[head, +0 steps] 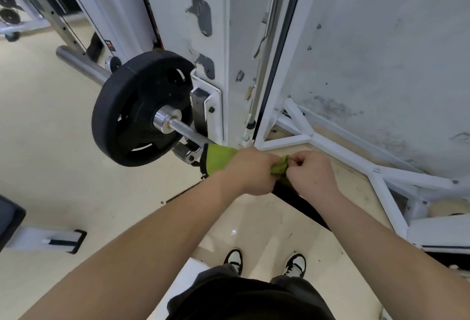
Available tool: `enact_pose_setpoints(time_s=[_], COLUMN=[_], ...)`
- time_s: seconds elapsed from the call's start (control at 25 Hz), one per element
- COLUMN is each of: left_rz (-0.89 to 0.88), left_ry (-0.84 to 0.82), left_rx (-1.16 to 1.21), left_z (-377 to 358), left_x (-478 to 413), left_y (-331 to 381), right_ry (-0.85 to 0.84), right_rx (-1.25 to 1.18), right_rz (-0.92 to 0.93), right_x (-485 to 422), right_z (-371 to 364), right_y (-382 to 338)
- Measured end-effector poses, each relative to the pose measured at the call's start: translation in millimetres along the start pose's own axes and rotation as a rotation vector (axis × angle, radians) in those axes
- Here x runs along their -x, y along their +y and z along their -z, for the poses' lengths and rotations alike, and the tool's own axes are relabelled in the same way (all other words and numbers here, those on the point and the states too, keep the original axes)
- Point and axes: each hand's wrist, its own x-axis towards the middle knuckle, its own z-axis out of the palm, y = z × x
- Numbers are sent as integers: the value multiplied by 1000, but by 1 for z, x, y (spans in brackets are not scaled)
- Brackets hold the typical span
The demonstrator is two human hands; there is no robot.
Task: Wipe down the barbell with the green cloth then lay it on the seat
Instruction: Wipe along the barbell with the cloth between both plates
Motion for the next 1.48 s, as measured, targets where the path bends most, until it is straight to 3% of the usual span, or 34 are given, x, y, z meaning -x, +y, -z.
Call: enact_pose_setpoints(time_s=[0.08, 0.16, 0.24, 0.36, 0.44, 0.56, 0.64, 0.72, 0.84, 0.96, 1.04, 1.12, 1.2, 1.36, 1.48], left_rz=[-5, 140, 213, -55, -167, 103, 292, 267, 54, -132, -64, 157, 259, 189, 167], left_ry=[-35, -75, 7, 133, 65, -10, 86, 267, 444, 502, 450, 367, 347, 175, 36], left_rx=[21, -85, -191, -96, -28, -132, -229, -255, -55, 43, 290, 665, 882, 1131, 981], left_z=[4, 13, 7, -31, -34, -5, -2, -29, -69, -104, -122, -138, -139, -112, -91], left_x=[6, -1, -10, 2, 8, -12, -7, 7, 31, 63, 94, 120, 147, 210, 245], left_y=[-11, -23, -16, 31, 35, -2, -21, -9, 49, 112, 142, 154, 157, 169, 164], right_ry=[14, 25, 56, 117, 147, 180, 177, 164, 221, 248, 229, 195, 158, 30, 20], right_rx=[39, 45, 11, -32, -60, -60, -81, -99, -119, -201, -250, -325, -463, -584, -600], right_rz=[-40, -46, -45, -79, -101, -110, -103, -76, -78, -120, -166, -211, -241, -227, -202], right_x=[5, 11, 15, 21, 30, 47, 62, 81, 115, 163, 197, 228, 251, 283, 290], right_z=[11, 20, 22, 24, 31, 41, 43, 43, 43, 52, 59, 59, 55, 38, 33], right_y=[6, 11, 14, 16, 21, 30, 36, 42, 59, 91, 119, 146, 161, 156, 137])
